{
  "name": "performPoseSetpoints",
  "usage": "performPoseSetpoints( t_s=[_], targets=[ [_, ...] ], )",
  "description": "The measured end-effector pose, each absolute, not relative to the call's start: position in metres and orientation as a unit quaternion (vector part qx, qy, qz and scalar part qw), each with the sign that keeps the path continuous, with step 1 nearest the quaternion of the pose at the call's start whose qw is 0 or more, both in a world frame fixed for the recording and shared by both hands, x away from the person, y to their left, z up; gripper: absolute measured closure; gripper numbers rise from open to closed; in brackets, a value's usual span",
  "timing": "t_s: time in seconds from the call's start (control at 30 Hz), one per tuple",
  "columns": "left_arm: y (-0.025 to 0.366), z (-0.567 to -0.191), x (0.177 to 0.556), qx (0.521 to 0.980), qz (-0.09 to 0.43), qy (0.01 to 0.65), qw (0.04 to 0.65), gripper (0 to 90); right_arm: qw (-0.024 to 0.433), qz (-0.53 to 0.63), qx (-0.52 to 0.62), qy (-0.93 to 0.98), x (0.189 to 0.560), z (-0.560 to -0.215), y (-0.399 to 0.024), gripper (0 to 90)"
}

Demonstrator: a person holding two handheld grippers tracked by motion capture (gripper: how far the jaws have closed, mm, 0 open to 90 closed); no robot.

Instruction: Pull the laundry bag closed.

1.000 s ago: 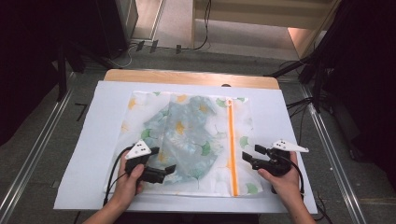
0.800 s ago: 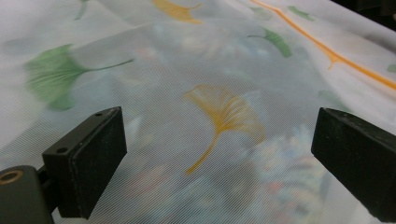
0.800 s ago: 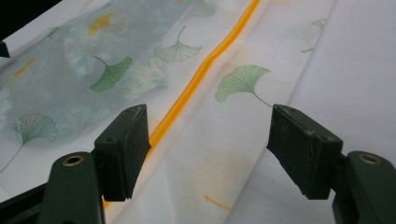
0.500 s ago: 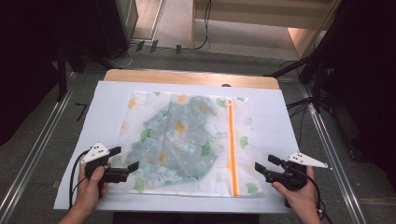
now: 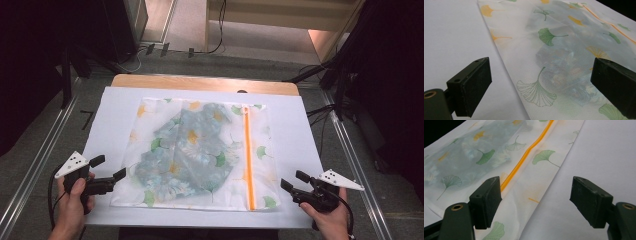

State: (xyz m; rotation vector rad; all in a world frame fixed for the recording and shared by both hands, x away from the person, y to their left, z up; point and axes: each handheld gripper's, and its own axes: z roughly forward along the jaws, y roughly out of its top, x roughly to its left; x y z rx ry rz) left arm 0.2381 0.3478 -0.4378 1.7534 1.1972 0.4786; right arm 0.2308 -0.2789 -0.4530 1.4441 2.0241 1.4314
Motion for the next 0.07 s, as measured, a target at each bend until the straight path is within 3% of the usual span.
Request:
performPoseSetpoints(
  t_s=[0.07],
  targets=[
    [0.3461,-0.4393,0.2398,0.718,0.193,0.488,0.457,3.4,0.135,0.493,0.498,0.700,0.2323,-0.4533,-0.2763,26.8]
  ],
)
